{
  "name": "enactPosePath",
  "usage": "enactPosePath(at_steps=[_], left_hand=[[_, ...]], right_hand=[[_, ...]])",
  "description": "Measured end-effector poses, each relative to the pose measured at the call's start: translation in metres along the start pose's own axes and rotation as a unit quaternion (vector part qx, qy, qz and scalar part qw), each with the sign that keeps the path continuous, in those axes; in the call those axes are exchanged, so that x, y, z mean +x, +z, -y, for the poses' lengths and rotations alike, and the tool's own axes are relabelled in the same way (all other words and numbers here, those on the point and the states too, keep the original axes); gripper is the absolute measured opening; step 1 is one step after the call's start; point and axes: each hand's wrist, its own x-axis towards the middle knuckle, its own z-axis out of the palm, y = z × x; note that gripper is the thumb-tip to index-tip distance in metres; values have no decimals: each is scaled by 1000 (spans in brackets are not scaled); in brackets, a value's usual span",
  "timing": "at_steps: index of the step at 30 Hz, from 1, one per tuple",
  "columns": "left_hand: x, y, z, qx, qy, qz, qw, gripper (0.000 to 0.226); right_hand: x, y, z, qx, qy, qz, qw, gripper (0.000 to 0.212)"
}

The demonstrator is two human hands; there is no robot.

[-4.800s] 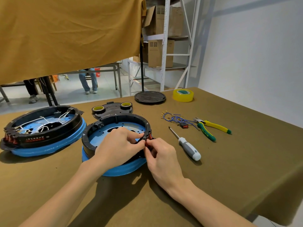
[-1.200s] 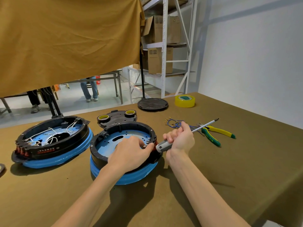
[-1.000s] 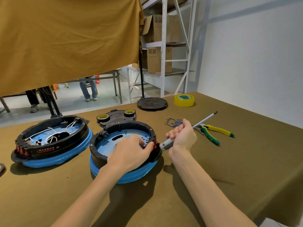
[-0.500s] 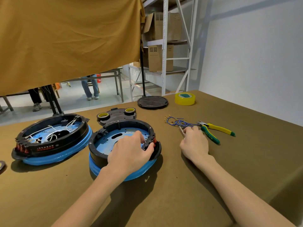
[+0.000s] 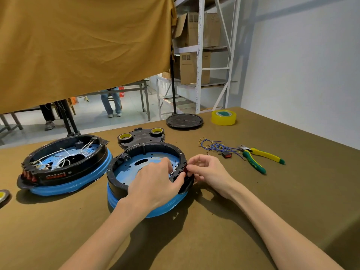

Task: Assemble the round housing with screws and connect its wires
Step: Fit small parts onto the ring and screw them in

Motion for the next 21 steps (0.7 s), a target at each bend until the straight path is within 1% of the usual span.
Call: enactPosePath(at_steps=[3, 5, 7, 9, 12, 14, 16, 17, 18, 19, 20, 21], left_hand=[[3, -6, -1, 45, -37, 56, 997, 65], [4, -8, -3, 99, -45, 74, 991, 70], [2, -9, -7, 134, -37, 64, 988, 68], [1, -9, -11, 153, -24, 51, 987, 66], [9, -7, -16, 149, -30, 58, 987, 66], [15, -4, -18, 139, -37, 69, 987, 63], [18, -1, -19, 138, -36, 52, 988, 59], [18, 2, -20, 142, -35, 36, 989, 58], [18, 4, -20, 146, -33, 23, 988, 58], [17, 5, -20, 148, -32, 19, 988, 58], [18, 7, -20, 147, -33, 21, 988, 56], [18, 8, -18, 142, -38, 29, 989, 54]], right_hand=[[-3, 2, 0, -8, 6, 15, 1000, 6], [-7, 3, 2, 4, 26, 46, 999, 6], [-10, 2, 5, 33, 42, 67, 996, 7], [-13, 3, 7, 42, 46, 69, 996, 8], [-13, 4, 7, 33, 48, 68, 996, 10], [-12, 4, 8, 60, 56, 67, 994, 12], [-11, 3, 6, 92, 57, 48, 993, 19], [-11, 2, 5, 81, 43, 28, 995, 22], [-11, 1, 2, 35, 10, -5, 999, 23], [-9, -3, -2, -42, -32, -51, 997, 23], [-7, -7, -5, -135, -69, -103, 983, 23], [-2, -14, -6, -220, -89, -152, 960, 22]])
